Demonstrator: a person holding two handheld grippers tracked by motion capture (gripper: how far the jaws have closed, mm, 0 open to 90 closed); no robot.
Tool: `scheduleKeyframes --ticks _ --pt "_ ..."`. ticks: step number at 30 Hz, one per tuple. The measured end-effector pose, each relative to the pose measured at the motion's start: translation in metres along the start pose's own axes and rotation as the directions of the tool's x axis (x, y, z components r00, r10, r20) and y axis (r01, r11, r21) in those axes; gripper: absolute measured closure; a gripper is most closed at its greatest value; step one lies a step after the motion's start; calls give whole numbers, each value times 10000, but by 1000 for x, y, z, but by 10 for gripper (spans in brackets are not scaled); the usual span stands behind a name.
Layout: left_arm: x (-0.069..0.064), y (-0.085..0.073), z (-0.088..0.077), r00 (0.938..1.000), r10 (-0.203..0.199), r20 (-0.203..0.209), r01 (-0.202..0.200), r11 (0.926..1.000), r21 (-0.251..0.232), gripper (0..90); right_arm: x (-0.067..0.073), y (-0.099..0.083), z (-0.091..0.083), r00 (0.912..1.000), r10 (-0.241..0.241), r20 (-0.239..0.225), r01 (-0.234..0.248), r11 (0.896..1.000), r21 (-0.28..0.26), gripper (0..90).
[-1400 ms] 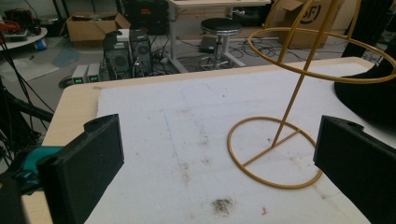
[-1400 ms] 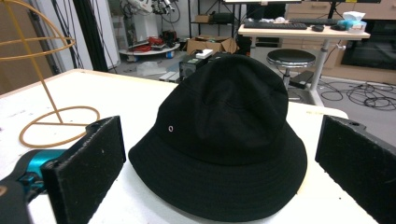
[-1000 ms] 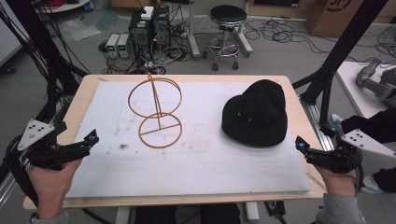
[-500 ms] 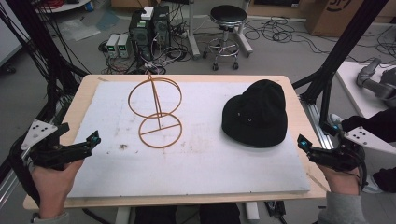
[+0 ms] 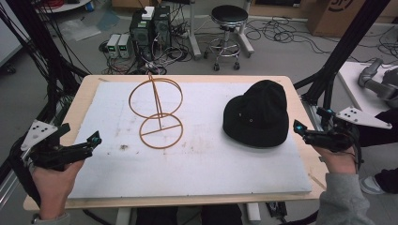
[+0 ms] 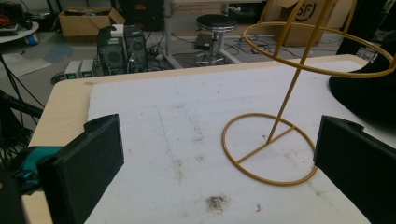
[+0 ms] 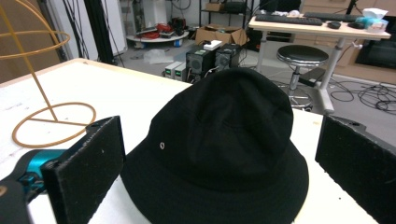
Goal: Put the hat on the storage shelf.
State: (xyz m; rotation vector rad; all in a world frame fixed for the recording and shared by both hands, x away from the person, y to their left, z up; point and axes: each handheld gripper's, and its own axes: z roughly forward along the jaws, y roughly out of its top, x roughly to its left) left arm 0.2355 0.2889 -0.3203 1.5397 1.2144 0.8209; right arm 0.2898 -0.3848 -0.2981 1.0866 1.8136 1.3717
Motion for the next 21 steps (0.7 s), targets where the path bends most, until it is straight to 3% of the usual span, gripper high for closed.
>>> scheduleKeyframes --ticks 12,15,21 --pt "2 0 0 10000 41 -78 -41 10000 22 20 -15 15 38 9992 -196 -342 208 9992 341 11" --pt "1 0 1 10000 41 -54 -41 10000 48 20 -20 21 53 9988 -201 -440 229 9977 634 11" --pt "-3 0 4 9998 178 25 -179 9997 144 20 -19 29 72 9998 -70 -199 88 9957 924 11"
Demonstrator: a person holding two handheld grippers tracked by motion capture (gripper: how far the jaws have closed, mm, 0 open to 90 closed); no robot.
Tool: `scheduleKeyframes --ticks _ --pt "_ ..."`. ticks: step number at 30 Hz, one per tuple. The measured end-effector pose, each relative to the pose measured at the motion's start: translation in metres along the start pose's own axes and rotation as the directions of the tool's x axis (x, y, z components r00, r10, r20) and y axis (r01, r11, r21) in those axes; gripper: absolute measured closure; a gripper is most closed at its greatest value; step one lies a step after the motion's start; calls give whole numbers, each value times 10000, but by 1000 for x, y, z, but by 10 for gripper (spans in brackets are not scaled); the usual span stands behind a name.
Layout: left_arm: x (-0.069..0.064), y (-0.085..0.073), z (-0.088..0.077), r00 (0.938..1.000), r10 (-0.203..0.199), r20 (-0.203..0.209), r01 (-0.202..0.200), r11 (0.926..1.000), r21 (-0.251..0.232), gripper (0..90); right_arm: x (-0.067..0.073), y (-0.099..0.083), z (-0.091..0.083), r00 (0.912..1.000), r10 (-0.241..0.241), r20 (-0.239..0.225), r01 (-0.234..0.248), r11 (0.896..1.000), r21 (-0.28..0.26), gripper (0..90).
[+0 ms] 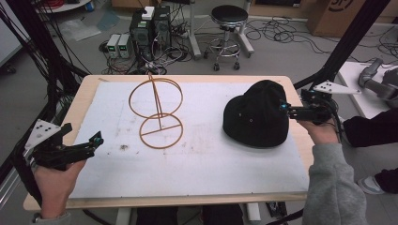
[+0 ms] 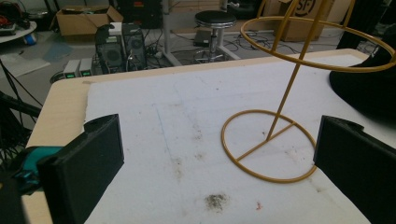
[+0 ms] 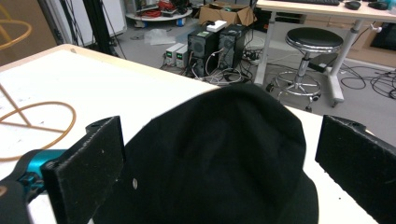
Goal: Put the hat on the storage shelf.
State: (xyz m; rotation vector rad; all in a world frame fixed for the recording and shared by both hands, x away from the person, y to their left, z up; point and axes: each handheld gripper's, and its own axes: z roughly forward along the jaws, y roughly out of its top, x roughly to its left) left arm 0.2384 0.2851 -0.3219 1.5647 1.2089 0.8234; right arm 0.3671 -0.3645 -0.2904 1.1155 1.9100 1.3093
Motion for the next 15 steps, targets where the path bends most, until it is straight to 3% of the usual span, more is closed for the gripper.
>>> scheduleKeyframes --ticks 7,13,15 --pt "-1 -1 1 10000 40 50 -40 10000 71 20 -1 15 31 9991 -421 -47 421 9991 50 11" --pt "-2 -2 2 9999 82 74 -83 9999 129 20 -2 20 50 9980 -616 -134 616 9981 -9 12" --pt "-3 -3 3 9999 116 87 -117 9998 173 20 -4 19 64 9973 -723 -112 724 9973 90 16"
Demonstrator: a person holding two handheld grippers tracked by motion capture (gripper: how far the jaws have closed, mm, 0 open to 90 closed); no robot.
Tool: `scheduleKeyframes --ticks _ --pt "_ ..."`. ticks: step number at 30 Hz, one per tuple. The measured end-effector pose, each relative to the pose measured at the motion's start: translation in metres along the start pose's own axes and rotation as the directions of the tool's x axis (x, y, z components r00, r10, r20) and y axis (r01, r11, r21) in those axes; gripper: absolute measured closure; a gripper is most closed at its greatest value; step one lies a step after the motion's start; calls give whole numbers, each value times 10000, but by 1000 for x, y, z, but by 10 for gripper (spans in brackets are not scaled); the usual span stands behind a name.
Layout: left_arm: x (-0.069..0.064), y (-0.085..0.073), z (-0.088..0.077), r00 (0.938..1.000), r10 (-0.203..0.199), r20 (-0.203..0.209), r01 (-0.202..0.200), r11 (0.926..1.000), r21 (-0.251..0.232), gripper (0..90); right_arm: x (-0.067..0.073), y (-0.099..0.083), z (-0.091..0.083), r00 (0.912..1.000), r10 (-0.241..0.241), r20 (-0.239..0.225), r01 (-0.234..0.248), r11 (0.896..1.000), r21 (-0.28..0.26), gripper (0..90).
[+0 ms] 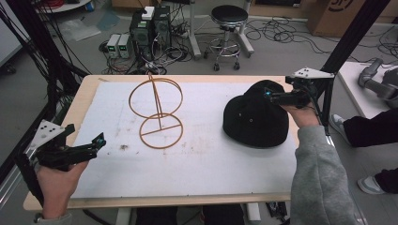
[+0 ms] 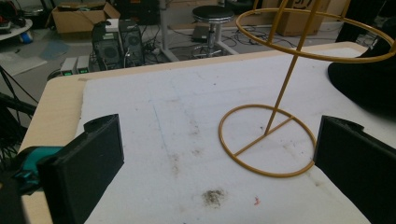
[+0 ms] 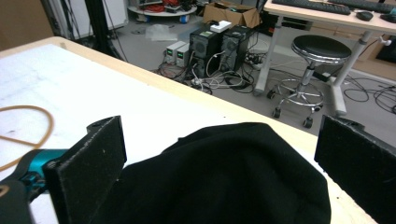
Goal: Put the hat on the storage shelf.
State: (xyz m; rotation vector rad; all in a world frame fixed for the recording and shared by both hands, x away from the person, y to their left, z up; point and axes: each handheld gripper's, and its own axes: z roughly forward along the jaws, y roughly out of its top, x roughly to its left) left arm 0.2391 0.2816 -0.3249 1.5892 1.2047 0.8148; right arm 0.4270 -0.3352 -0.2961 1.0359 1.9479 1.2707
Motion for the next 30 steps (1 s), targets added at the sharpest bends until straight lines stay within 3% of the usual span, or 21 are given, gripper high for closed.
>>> scheduleKeyframes --ticks 8,19,20,30 --pt "0 -3 0 10000 4 -34 -3 9999 131 20 -6 -4 21 10000 -76 34 77 9994 -350 17" --pt "0 -6 0 10000 11 -87 -9 9998 205 20 -9 -11 42 9997 -219 -138 218 9997 -111 67" --pt "0 -7 0 10000 42 -91 -40 9997 250 20 -10 -13 44 9994 -284 -200 285 9996 31 136" --pt "0 -8 1 9999 58 -110 -55 9996 280 20 -10 -14 47 9970 -680 -369 687 9975 166 300"
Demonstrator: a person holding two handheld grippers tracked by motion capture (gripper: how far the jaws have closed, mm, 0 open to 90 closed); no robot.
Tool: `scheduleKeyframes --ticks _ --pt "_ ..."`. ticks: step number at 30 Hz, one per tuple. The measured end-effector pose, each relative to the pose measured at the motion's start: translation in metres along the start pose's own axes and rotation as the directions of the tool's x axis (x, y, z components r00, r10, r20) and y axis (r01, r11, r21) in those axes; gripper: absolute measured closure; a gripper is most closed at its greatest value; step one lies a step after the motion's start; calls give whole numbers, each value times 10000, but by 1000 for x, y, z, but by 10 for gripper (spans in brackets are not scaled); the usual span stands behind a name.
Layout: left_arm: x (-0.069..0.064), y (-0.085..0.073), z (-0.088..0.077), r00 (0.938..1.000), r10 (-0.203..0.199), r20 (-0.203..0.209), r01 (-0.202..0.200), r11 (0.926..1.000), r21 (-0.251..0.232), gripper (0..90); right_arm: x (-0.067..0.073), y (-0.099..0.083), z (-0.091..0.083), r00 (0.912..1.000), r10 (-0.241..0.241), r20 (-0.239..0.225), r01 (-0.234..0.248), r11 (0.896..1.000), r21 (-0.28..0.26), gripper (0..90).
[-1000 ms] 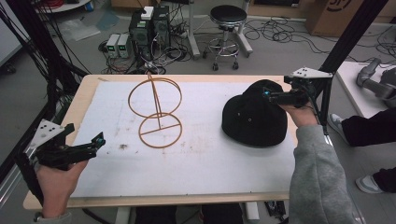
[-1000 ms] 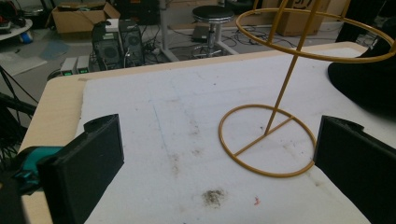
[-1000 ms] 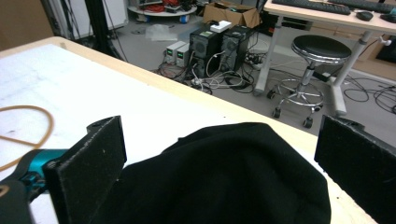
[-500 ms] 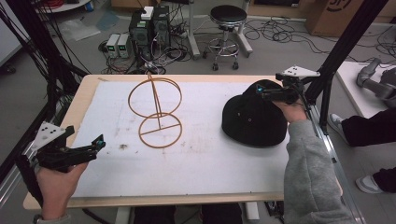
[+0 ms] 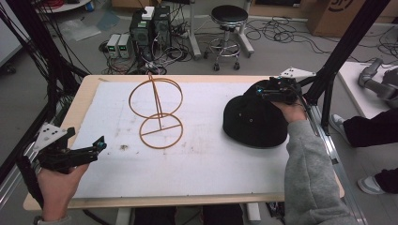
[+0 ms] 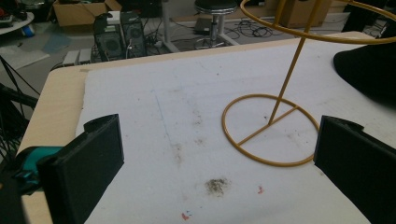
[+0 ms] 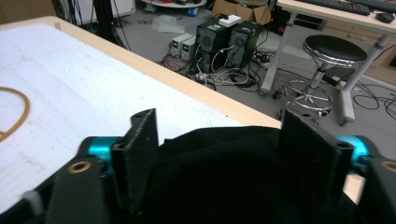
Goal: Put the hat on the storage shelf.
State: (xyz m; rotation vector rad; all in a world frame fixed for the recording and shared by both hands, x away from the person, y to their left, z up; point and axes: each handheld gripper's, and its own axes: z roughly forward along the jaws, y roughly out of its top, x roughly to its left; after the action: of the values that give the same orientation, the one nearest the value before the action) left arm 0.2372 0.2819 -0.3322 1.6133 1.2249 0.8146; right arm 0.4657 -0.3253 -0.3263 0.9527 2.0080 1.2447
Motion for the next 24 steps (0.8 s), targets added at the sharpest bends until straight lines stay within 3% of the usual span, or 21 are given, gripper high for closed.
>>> scheduleKeyframes --ticks 6,13,16,17,24 --pt "0 0 0 10000 11 4 -11 10000 0 20 -3 -3 1 9998 -99 -193 102 9998 160 394" --pt "0 0 -1 10000 6 -20 -6 10000 -22 20 -3 -7 4 9991 -208 -369 222 9990 381 562" --pt "0 0 0 10000 18 -12 -18 10000 6 20 -3 -9 5 9990 -197 -389 218 9984 530 671" --pt "0 0 0 10000 13 -12 -13 10000 -5 20 -2 -10 6 9994 -197 -284 217 9972 716 795" --pt "0 0 0 10000 23 -2 -23 10000 34 20 -3 -10 5 9989 38 -470 0 9968 802 861"
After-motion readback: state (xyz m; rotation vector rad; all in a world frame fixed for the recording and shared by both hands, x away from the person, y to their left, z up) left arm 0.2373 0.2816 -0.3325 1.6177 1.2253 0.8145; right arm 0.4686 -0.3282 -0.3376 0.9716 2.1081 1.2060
